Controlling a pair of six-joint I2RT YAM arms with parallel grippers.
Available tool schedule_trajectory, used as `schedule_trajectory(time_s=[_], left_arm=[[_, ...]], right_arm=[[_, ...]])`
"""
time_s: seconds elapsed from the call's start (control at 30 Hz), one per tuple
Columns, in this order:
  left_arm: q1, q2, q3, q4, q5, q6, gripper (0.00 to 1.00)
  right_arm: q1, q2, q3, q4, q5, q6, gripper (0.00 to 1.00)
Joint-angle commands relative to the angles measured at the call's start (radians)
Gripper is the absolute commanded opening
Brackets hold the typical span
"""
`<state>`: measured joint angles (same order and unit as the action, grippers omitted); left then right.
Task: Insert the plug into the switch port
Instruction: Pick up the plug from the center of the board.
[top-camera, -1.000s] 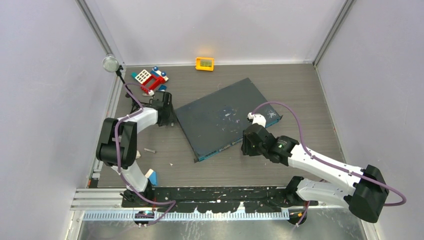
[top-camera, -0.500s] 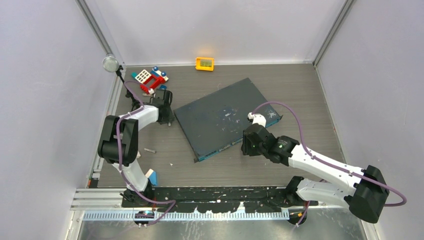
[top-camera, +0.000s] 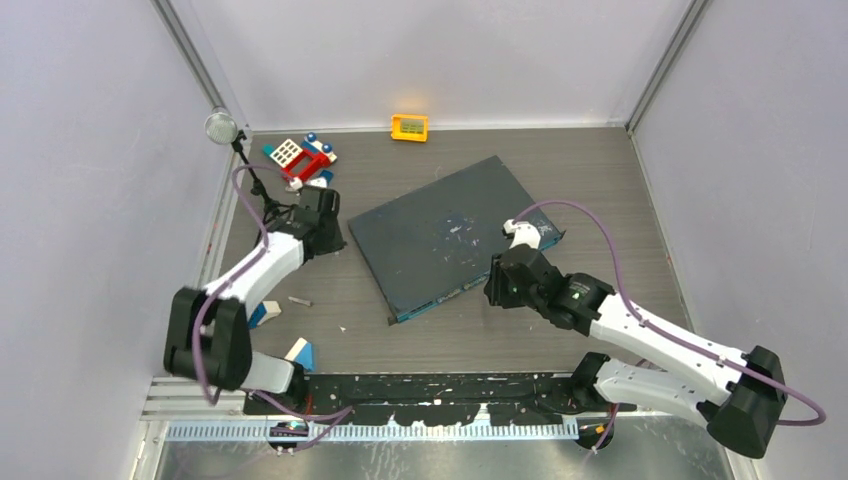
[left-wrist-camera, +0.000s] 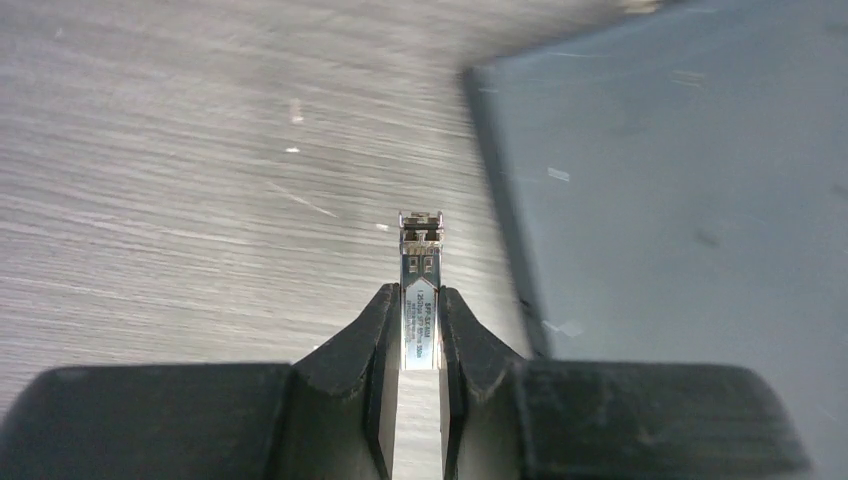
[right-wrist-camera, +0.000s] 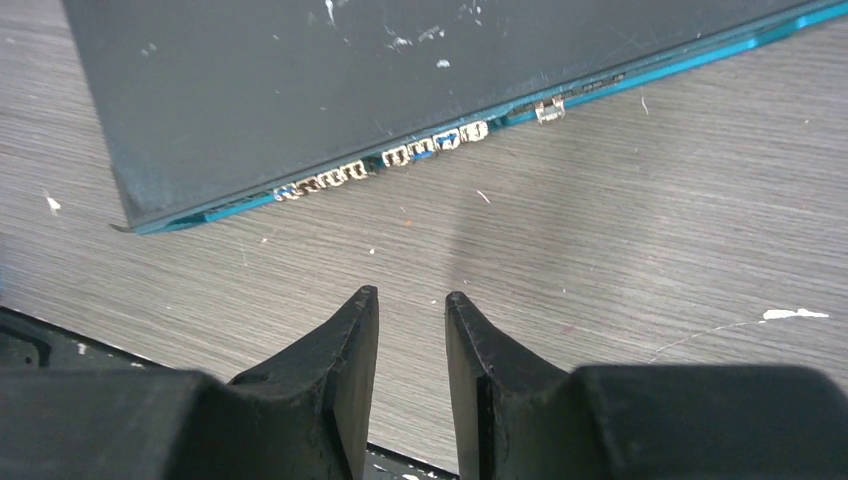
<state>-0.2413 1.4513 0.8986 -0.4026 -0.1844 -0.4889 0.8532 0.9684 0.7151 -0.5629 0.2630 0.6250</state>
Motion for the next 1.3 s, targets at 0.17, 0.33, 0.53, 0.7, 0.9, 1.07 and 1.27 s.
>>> schedule_trajectory(time_s=[0.17, 0.33, 0.53, 0.7, 0.9, 1.07, 1.27], left_arm=[[-0.402, -0.268, 0.055, -0.077, 0.076, 0.143, 0.00], [-0.617, -0.355, 0.076, -0.109, 0.130, 0.207, 0.00], [-0.782, -0.374, 0.090, -0.141, 0.291, 0.419, 0.03], [-0.854, -0.393, 0.093, -0.163, 0.462, 0.605, 0.00], [-0.890, -0.450, 0.093, -0.166, 0.544, 0.721, 0.00], [-0.892, -0.454, 0.128, -0.226, 0.582, 0.789, 0.00], [-0.892, -0.435, 0.163, -0.276, 0.544, 0.829, 0.00]], right_arm=[[-0.003, -0.199, 0.061, 0.038, -0.037, -0.179, 0.36], [-0.003, -0.342, 0.033, 0.102, -0.324, -0.388, 0.40], [-0.003, -0.466, -0.023, 0.211, -0.612, -0.572, 0.49], [-0.004, -0.511, -0.080, 0.246, -0.869, -0.773, 0.56], [-0.003, -0.466, -0.088, 0.277, -1.017, -0.826, 0.57], [-0.003, -0.433, -0.104, 0.328, -1.105, -0.896, 0.58], [0.005, -0.385, -0.156, 0.471, -1.082, -0.948, 0.58]])
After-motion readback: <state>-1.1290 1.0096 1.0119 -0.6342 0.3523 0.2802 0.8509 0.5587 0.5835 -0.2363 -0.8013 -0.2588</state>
